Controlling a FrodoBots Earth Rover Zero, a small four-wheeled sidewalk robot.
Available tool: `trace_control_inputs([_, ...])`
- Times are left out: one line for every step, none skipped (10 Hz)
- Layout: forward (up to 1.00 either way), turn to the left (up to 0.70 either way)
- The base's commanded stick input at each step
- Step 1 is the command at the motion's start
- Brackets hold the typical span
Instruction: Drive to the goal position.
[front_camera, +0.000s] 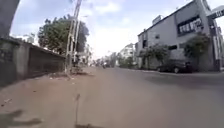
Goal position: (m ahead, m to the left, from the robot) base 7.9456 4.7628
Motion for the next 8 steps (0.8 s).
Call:
trace_control_inputs([1.0, -0.34])
trace_control_inputs([1.0, -0.34])
trace_control_inputs([1.0, -0.34])
trace_control_inputs([1.0, -0.34])
trace_control_inputs([1.0, -0.34])
trace_control_inputs([1.0, 0.06])
trace_control_inputs([1.0, 0.06])
trace_control_inputs([1.0, 0.06])
